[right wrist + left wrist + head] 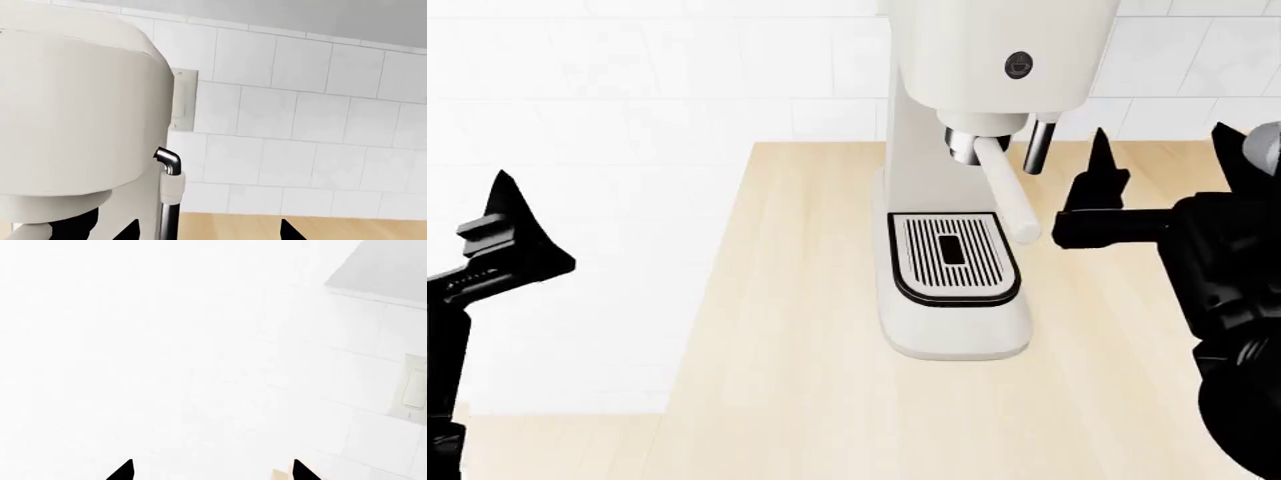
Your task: Pick and place the shaker into the drawer. Then close the cabinet.
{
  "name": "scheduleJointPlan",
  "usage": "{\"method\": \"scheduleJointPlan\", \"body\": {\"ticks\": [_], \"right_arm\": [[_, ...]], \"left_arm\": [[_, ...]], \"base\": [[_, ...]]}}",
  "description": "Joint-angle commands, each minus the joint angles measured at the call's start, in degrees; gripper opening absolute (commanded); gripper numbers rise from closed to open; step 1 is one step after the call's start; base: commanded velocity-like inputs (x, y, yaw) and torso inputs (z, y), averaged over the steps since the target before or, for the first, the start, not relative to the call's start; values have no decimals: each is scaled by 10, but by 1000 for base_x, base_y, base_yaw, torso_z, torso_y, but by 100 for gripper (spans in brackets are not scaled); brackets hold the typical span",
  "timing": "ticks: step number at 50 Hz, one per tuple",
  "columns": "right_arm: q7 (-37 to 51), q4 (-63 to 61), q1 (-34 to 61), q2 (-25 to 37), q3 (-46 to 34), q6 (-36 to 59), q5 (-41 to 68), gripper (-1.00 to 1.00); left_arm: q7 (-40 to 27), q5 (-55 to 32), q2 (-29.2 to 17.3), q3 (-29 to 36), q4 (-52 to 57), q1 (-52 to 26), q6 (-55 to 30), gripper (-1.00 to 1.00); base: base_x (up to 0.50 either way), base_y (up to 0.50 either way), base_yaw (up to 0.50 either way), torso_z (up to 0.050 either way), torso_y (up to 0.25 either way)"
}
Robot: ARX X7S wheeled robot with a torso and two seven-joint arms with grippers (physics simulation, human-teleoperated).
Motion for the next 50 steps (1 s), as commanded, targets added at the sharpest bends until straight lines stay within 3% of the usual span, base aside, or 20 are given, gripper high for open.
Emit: {"method": "scheduleJointPlan", "body": {"ticks": [1,4,8,11,14,22,25,28,34,37,46,50], "right_arm": [[18,-4,54,11,4,25,18,100],[19,10,77,10,-2,37,23,100],[16,21,90,7,-6,42,24,100],[12,27,85,6,-3,36,22,100],[14,33,72,9,7,26,19,100],[14,48,47,25,30,12,14,100],[17,50,40,27,36,9,15,100],[20,47,31,29,43,4,18,100],[51,42,2,41,72,-1,29,100],[75,32,-41,61,112,-10,42,100],[124,-46,-205,136,294,-4,119,100],[121,-87,-322,118,437,27,141,100]], "left_arm": [[-136,-145,-186,-57,-71,-300,-104,100],[-158,-186,-235,30,-114,-484,-124,100],[-134,-186,-237,157,-169,-710,-135,100],[-80,-146,-207,251,-225,-866,-133,100],[-22,-92,-166,315,-287,-975,-104,100],[79,-64,-50,355,-440,-1155,-36,100],[152,18,34,279,-444,-1163,-80,100],[201,61,76,264,-451,-1163,-76,100],[177,-82,111,261,-560,-1163,-61,100],[216,-83,140,265,-629,-1163,-55,100],[381,109,230,262,-751,-1163,-11,100],[406,106,237,308,-798,-1163,35,100]], "base": [[0,0,0,0,0],[0,0,0,0,0],[0,0,0,0,0],[0,0,0,0,0],[0,0,0,0,0],[0,0,0,0,0],[0,0,0,0,0],[0,0,0,0,0],[0,0,0,0,2],[0,0,0,0,0],[0,0,0,0,1],[0,0,0,0,3]]}}
